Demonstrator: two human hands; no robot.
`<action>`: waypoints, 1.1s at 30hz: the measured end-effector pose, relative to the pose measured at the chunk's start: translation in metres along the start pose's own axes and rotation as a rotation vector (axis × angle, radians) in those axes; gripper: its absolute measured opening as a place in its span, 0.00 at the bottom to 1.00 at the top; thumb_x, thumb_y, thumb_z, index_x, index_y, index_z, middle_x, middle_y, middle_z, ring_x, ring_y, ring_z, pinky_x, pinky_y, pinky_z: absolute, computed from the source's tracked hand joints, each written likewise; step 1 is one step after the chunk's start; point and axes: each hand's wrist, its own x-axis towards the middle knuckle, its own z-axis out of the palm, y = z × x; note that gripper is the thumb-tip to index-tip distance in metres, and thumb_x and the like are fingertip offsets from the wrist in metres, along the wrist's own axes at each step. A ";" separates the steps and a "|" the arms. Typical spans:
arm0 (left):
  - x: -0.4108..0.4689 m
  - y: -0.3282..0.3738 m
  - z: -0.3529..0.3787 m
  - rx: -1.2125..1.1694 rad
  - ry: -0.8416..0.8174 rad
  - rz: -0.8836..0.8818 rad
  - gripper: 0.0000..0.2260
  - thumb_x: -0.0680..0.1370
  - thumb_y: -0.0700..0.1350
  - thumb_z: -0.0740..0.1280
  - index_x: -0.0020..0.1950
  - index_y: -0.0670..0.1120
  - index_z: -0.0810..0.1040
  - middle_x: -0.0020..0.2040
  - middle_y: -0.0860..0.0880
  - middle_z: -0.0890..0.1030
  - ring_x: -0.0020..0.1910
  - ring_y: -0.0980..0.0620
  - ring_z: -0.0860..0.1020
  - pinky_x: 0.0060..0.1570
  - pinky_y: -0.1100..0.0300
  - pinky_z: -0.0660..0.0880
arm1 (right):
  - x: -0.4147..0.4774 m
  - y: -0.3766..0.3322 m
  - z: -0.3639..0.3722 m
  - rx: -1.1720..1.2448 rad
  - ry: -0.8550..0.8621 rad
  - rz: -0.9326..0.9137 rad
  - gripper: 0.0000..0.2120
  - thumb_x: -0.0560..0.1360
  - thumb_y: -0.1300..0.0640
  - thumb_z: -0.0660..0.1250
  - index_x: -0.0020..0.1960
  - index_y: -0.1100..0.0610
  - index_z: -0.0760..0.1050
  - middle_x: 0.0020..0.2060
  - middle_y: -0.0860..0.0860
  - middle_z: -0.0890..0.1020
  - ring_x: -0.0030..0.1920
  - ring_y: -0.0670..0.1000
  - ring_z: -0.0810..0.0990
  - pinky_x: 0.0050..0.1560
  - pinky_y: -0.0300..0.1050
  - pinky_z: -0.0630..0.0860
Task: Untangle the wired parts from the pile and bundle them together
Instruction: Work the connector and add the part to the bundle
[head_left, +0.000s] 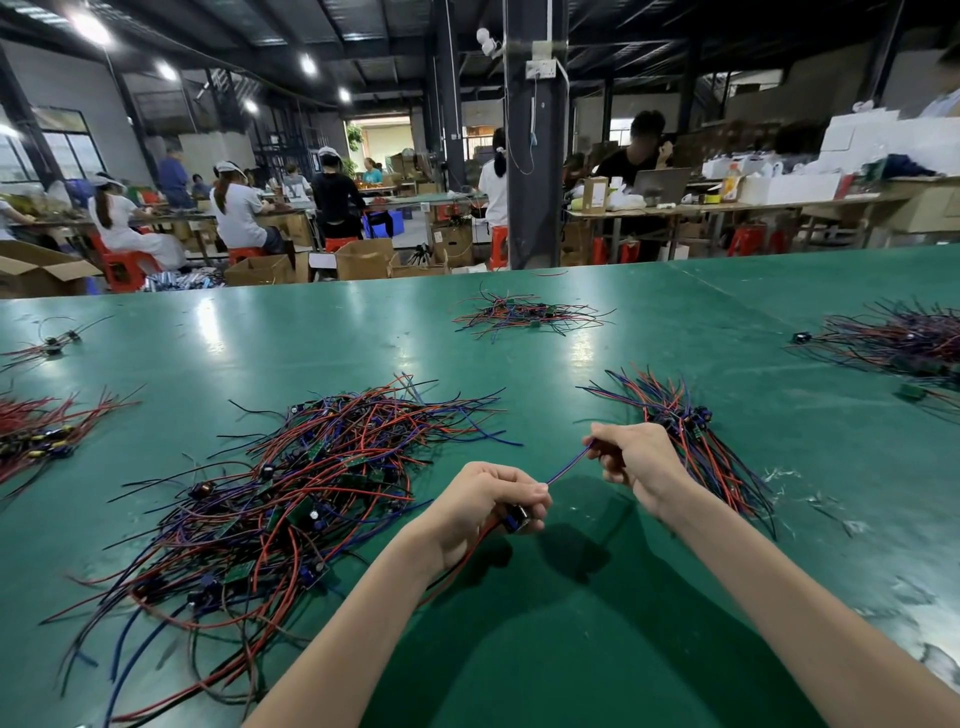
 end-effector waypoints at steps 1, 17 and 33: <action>0.000 0.000 0.000 0.000 -0.002 0.001 0.09 0.75 0.33 0.66 0.34 0.38 0.78 0.29 0.45 0.79 0.28 0.51 0.77 0.36 0.63 0.79 | 0.000 0.000 0.000 -0.005 -0.002 0.002 0.14 0.77 0.65 0.63 0.34 0.65 0.76 0.20 0.52 0.76 0.18 0.42 0.66 0.20 0.33 0.59; 0.005 0.001 -0.007 -0.131 0.169 0.090 0.06 0.68 0.44 0.73 0.32 0.44 0.83 0.33 0.47 0.82 0.30 0.53 0.76 0.41 0.59 0.74 | -0.033 0.005 0.026 -0.055 -0.147 0.075 0.27 0.79 0.39 0.53 0.46 0.63 0.76 0.31 0.55 0.82 0.24 0.47 0.67 0.26 0.39 0.62; 0.013 -0.002 -0.014 -0.291 0.474 0.196 0.02 0.73 0.42 0.72 0.42 0.44 0.81 0.36 0.50 0.83 0.30 0.58 0.78 0.29 0.66 0.74 | -0.069 0.013 0.050 0.025 -0.519 0.181 0.03 0.72 0.61 0.71 0.43 0.60 0.78 0.35 0.52 0.82 0.25 0.44 0.69 0.22 0.33 0.63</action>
